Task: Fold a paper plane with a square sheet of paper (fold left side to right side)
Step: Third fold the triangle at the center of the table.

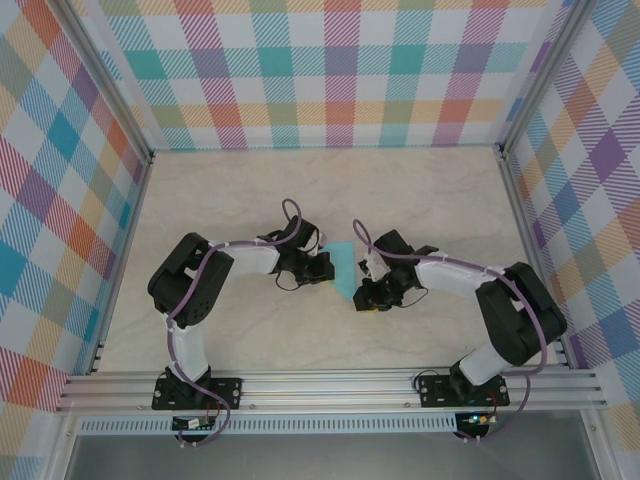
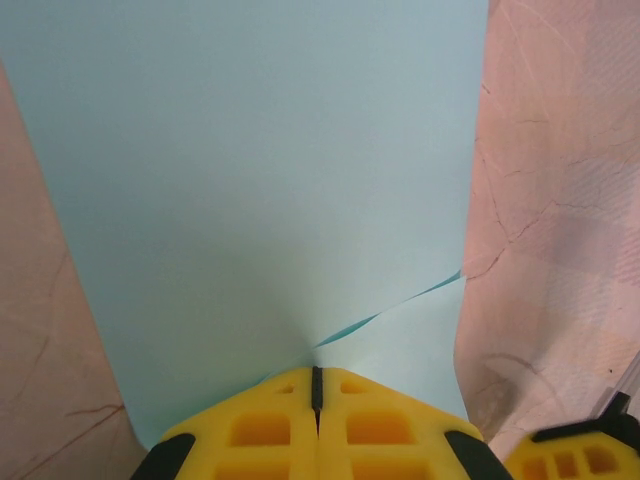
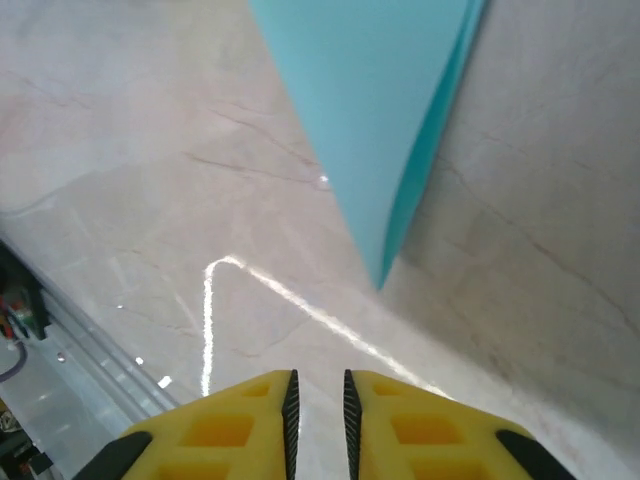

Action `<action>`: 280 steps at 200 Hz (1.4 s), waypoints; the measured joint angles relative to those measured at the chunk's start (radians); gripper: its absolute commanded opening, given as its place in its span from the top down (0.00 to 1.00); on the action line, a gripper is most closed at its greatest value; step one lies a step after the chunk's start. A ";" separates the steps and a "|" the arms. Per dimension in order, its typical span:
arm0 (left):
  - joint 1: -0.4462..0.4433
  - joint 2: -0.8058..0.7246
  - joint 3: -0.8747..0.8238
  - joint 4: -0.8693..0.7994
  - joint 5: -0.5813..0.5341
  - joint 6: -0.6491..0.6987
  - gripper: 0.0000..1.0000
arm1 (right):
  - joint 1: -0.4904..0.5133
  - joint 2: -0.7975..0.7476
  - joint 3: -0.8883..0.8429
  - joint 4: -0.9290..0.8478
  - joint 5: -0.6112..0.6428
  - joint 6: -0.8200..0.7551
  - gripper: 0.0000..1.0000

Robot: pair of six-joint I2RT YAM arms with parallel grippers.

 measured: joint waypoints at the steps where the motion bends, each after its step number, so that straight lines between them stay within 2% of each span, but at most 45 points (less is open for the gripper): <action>1: 0.000 0.000 0.000 0.000 0.000 0.000 0.95 | 0.000 -0.002 0.000 0.000 0.000 -0.001 0.91; 15: 0.000 0.000 0.000 0.000 0.000 0.000 0.95 | 0.000 -0.024 0.015 0.002 0.003 0.018 1.00; 109: 0.000 -0.001 0.001 -0.001 0.000 0.000 0.95 | 0.039 0.170 0.103 0.077 0.120 0.187 1.00; 168: -0.003 -0.014 -0.002 -0.006 -0.019 0.000 0.87 | 0.042 0.188 0.100 0.084 0.143 0.224 1.00; 226: -0.015 -0.118 -0.055 -0.052 -0.045 -0.004 0.97 | 0.042 0.188 0.095 0.092 0.136 0.223 1.00; 280: -0.080 -0.131 -0.068 -0.032 -0.013 -0.018 1.00 | 0.042 0.188 0.095 0.092 0.136 0.220 1.00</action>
